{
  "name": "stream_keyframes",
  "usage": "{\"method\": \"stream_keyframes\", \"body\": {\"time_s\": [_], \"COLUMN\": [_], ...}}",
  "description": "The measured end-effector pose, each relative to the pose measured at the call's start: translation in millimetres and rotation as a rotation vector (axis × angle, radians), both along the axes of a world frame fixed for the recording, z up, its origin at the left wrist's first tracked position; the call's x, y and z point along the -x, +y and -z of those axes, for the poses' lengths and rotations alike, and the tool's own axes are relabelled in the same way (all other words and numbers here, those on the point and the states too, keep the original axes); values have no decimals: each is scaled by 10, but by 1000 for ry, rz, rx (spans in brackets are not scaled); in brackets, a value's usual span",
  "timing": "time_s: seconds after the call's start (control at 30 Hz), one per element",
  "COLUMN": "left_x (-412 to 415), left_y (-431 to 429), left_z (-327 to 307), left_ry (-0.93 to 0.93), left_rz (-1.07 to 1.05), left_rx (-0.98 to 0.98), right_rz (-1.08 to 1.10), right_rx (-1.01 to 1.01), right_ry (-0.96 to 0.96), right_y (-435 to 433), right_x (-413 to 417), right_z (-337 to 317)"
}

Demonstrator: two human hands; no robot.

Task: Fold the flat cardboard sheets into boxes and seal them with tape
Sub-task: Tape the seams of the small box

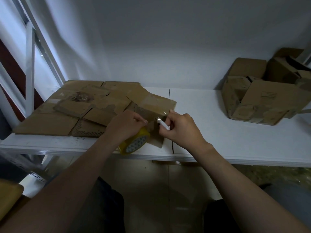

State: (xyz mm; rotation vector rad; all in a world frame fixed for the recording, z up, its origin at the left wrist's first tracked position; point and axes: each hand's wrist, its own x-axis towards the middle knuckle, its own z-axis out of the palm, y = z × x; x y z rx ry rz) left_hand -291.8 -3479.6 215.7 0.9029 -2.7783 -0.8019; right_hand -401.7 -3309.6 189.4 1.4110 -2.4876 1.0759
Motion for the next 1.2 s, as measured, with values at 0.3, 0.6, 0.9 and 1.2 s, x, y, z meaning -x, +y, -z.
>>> {"method": "stream_keyframes", "body": {"time_s": [0.3, 0.6, 0.9, 1.2], "left_x": [-9, -138, -179, -173], "left_y": [-34, -93, -28, 43], "left_z": [5, 117, 309, 324], "left_ry": [4, 37, 6, 41], "left_rz": [-12, -51, -53, -80], "left_rx": [20, -112, -169, -199], "right_rz": [3, -103, 206, 425], "right_rx": [-290, 142, -343, -566], "right_ry": [110, 148, -36, 71], "right_y": [-103, 204, 531, 464], "right_x": [-23, 171, 646, 711], "right_z": [-97, 71, 619, 987]}}
